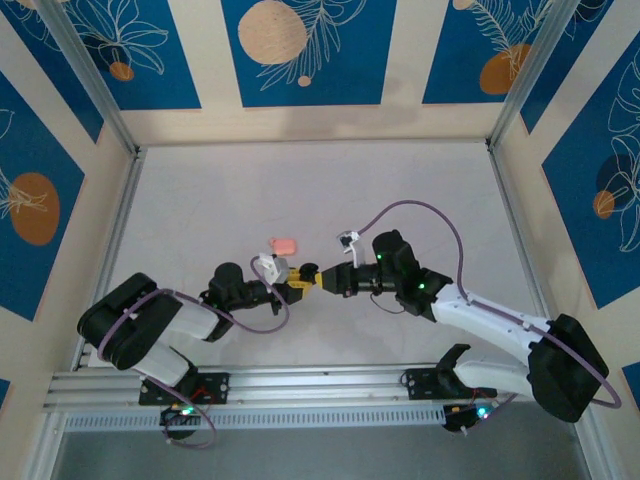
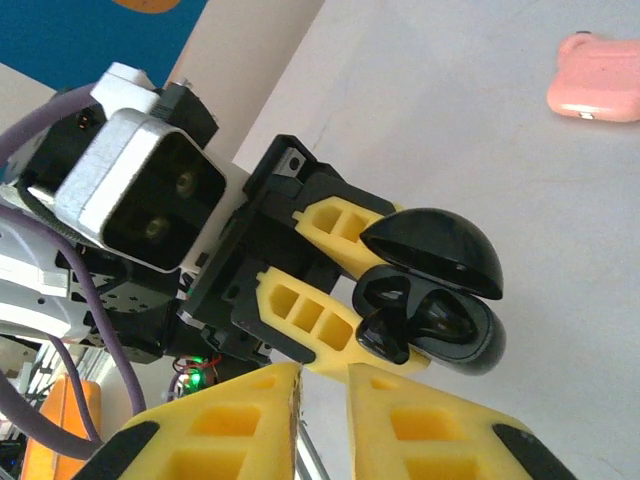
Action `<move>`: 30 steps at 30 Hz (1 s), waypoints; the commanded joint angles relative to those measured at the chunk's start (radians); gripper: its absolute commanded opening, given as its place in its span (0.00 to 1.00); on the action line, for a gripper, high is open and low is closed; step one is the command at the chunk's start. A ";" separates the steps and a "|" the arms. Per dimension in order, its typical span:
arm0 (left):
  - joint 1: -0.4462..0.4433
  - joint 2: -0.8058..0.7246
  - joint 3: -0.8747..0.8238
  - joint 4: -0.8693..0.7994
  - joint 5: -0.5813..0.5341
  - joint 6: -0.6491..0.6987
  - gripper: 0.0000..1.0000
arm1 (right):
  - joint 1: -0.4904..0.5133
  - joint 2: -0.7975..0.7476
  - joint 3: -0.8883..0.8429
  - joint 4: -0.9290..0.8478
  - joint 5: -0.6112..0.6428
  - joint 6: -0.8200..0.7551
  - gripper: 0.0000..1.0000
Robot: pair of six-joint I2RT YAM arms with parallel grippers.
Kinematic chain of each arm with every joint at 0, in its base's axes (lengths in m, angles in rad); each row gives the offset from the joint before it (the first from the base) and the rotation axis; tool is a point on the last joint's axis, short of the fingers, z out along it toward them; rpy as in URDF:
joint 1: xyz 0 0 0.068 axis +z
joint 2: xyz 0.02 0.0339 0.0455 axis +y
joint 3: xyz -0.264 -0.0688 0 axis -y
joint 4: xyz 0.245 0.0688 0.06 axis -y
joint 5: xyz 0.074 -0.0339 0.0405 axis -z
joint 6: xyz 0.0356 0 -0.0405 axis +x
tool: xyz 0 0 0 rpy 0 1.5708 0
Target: Insert the wireless bluetooth earbuds into the charging case
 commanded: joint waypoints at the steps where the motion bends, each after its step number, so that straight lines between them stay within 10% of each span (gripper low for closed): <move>1: -0.010 0.004 0.024 0.033 0.023 0.009 0.21 | -0.003 0.021 0.005 -0.012 -0.015 -0.010 0.21; 30: -0.012 -0.011 0.023 0.013 0.024 0.015 0.20 | -0.018 0.129 0.018 0.115 -0.104 0.028 0.18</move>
